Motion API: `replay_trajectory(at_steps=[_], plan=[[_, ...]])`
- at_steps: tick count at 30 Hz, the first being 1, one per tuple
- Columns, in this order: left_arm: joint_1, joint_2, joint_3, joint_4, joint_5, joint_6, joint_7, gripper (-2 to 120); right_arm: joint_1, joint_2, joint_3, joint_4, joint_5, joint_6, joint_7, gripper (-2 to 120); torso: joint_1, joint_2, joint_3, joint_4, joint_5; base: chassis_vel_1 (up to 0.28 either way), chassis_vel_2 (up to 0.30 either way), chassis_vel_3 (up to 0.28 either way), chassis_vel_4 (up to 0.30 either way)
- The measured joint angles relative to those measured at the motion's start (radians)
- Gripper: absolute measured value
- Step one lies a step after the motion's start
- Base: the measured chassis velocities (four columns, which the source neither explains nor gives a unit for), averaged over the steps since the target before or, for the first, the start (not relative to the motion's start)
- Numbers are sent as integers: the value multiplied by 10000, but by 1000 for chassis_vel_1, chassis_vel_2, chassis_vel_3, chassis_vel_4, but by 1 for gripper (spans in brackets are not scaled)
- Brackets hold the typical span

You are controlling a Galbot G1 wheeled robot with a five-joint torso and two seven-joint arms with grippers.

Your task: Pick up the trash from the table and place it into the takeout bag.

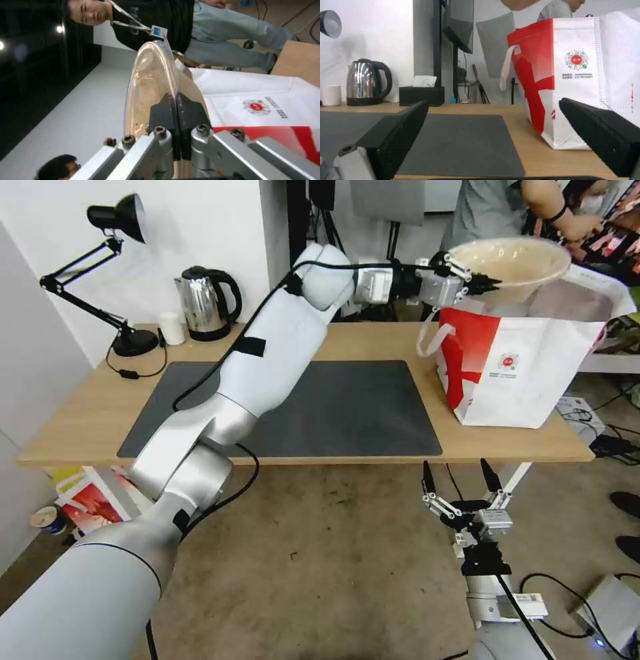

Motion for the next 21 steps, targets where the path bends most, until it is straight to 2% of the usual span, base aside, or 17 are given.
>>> replay_trajectory(at_steps=[21], plan=[[-20,5,-4,714,-333,-85,-249,0,0,0,0,0,0,0,0,100,0,2,0,1,0,0,0,0,0]])
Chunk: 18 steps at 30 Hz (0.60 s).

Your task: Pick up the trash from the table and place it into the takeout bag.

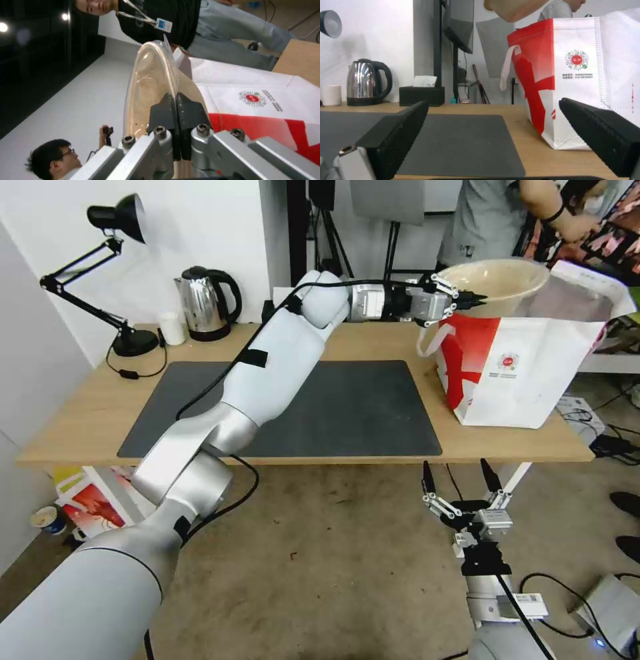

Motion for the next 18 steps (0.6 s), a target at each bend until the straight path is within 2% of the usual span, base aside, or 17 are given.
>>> replay_trajectory(at_steps=[13,18], plan=[[-234,-1,57,238,0,0,-43,0,0,0,0,0,0,0,0,100,0,0,0,0,0,0,0,0,0],[-569,-5,365,508,-210,-3,-243,0,0,0,0,0,1,0,0,100,0,0,0,0,0,0,0,0,0]])
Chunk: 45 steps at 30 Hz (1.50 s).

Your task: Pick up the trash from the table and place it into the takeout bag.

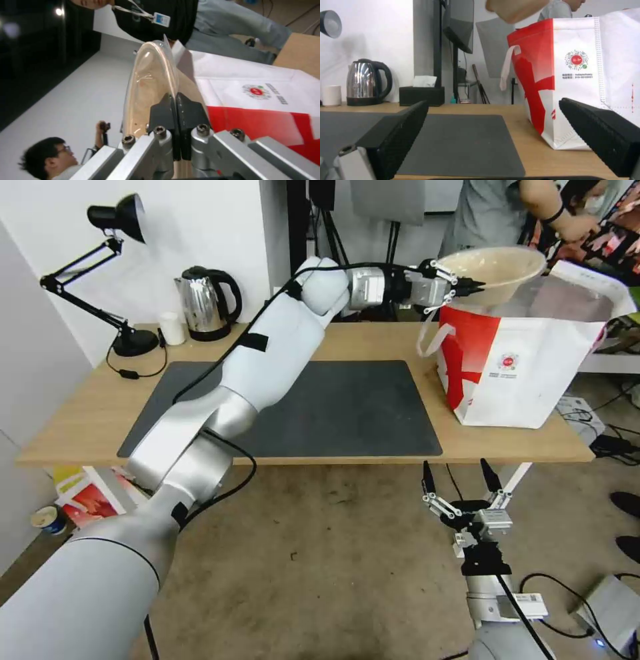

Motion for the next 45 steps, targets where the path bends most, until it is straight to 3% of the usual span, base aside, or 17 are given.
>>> replay_trajectory(at_steps=[8,17,30,45], plan=[[-82,-11,1060,669,-809,101,-339,0,1,0,0,0,0,0,0,100,0,-1,0,0,0,0,0,0,0],[-363,-14,1407,1338,-874,100,-468,0,0,0,0,0,0,0,0,100,2,-2,0,1,0,0,0,0,0],[-721,-20,1711,1317,-928,240,-861,0,0,0,0,0,0,0,0,100,1,-2,0,0,0,0,0,0,0],[-1256,-14,1394,316,-1003,204,-797,0,0,0,0,0,0,0,0,100,1,-1,0,0,0,0,0,0,0]])
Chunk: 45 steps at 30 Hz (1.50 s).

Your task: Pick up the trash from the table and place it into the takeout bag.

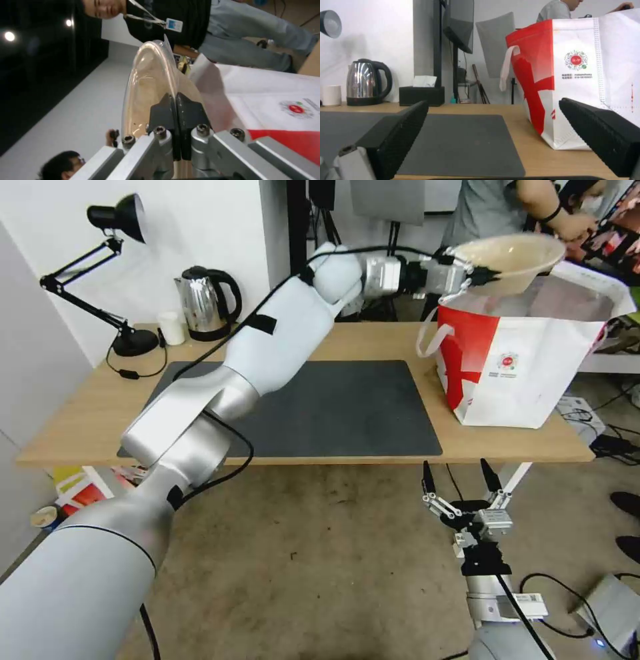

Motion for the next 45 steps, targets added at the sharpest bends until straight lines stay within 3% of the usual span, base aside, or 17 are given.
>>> replay_trajectory(at_steps=[6,13,19,34,45], plan=[[-321,-13,585,624,-134,17,-262,0,1,0,0,0,0,0,0,100,-1,0,0,0,0,0,0,0,0],[-289,-11,744,1467,189,-9,-556,0,0,0,0,0,0,0,0,100,0,0,1,2,-1,0,0,0,0],[-319,-14,879,1751,250,10,-685,0,-1,0,0,0,0,0,0,100,-1,0,0,-1,-1,0,0,0,0],[216,-6,764,1820,475,-30,-713,0,0,0,0,0,0,0,0,100,-1,0,0,1,-1,0,0,0,0],[30,-9,1087,969,-234,54,-711,0,1,0,0,0,0,0,0,100,-1,0,0,0,0,0,0,0,0]])
